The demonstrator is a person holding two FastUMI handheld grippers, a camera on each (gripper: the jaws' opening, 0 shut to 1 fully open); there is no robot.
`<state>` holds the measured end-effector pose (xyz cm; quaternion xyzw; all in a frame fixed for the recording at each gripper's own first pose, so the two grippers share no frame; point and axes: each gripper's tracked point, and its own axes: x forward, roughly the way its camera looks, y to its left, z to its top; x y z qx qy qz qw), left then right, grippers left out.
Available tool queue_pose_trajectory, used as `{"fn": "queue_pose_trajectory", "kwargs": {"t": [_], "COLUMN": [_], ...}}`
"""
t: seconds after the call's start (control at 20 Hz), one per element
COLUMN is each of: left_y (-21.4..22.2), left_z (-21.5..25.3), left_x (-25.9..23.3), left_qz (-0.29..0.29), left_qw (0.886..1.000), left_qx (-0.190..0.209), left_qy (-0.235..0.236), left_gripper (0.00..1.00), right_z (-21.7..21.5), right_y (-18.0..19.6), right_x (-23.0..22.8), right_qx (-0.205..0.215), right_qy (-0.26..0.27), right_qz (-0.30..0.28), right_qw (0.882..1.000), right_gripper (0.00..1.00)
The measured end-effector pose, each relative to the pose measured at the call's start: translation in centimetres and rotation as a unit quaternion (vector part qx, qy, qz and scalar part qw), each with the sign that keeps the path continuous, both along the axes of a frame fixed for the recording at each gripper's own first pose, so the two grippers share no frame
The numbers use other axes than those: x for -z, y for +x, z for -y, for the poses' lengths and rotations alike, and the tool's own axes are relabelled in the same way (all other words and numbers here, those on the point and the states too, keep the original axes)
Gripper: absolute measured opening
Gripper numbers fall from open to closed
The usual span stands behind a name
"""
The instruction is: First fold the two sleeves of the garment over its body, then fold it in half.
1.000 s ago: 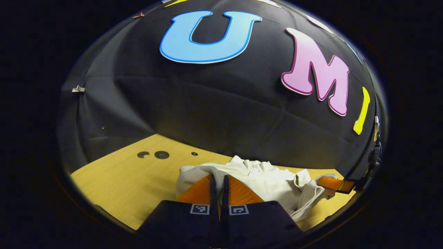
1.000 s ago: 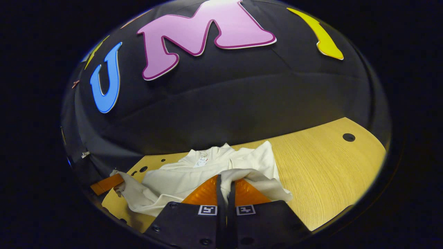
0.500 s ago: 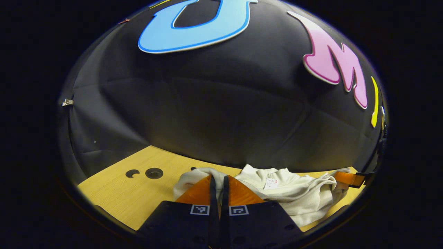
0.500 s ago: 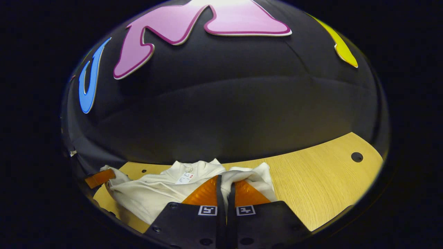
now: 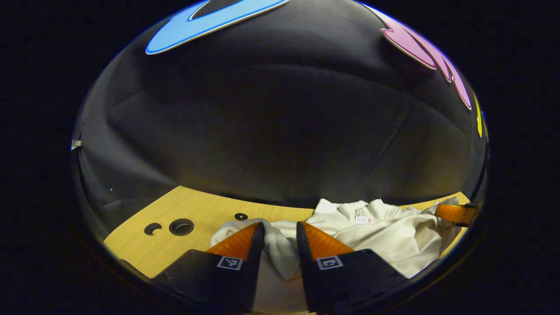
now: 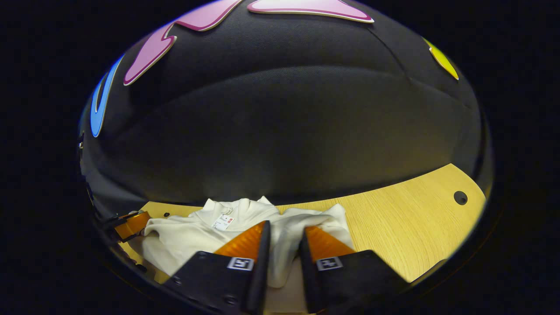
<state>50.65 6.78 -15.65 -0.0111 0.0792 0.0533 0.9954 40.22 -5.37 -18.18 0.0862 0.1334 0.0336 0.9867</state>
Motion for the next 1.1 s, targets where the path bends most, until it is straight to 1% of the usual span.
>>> {"fn": "queue_pose_trajectory", "kwargs": {"t": [0.1, 0.15, 0.2, 0.25, 0.35, 0.4, 0.5, 0.65, 0.75, 0.85, 0.95, 1.1], "left_y": [-0.4, -0.6, -1.0, -1.8, -3.3, -4.3, -6.9, -12.1, -16.3, -20.7, -25.2, -31.8], "left_z": [-0.2, 0.0, 0.3, 0.2, 0.1, 0.4, 1.1, 1.3, 2.3, 3.6, 5.6, 6.8], "left_x": [-0.5, -0.8, -1.3, -2.0, -3.9, -4.8, -5.0, -4.7, -5.4, -6.5, -8.4, -11.7], "left_qz": [0.001, 0.002, 0.003, 0.008, 0.030, 0.038, 0.036, 0.029, 0.031, 0.036, 0.050, 0.068], "left_qw": [1.000, 1.000, 1.000, 1.000, 0.999, 0.999, 0.999, 0.999, 0.999, 0.999, 0.998, 0.996], "left_qx": [-0.010, -0.010, -0.012, -0.020, -0.032, -0.029, -0.019, -0.022, -0.012, 0.011, 0.042, 0.064], "left_qy": [0.012, 0.012, 0.007, 0.003, -0.004, -0.009, -0.014, -0.004, 0.008, 0.018, 0.007, 0.004], "left_gripper": [0.66, 0.79, 0.88, 0.88, 0.96, 0.98, 0.98, 0.98, 0.98, 0.98, 0.98, 0.98], "right_z": [-0.6, -0.6, -0.7, -0.7, -0.6, -0.3, 0.6, 1.4, 2.4, 3.4, 3.8, 4.8], "right_y": [-0.5, -0.8, -1.2, -1.6, -2.6, -3.3, -5.2, -9.2, -12.4, -16.4, -20.6, -26.4], "right_x": [-0.1, -0.5, -0.9, -1.2, -2.4, -3.1, -4.8, -7.7, -9.1, -10.3, -11.9, -13.9], "right_qx": [-0.010, -0.011, -0.009, -0.007, -0.002, 0.003, 0.013, 0.030, 0.039, 0.057, 0.067, 0.087], "right_qy": [-0.005, -0.012, -0.019, -0.025, -0.038, -0.050, -0.077, -0.093, -0.103, -0.104, -0.093, -0.110], "right_qz": [0.000, 0.005, 0.010, 0.015, 0.032, 0.040, 0.056, 0.083, 0.088, 0.091, 0.097, 0.107], "right_qw": [1.000, 1.000, 1.000, 1.000, 0.999, 0.998, 0.995, 0.992, 0.990, 0.989, 0.989, 0.984], "right_gripper": [0.80, 0.89, 0.92, 0.96, 0.95, 0.96, 0.97, 0.99, 0.99, 0.98, 0.98, 0.98]}}
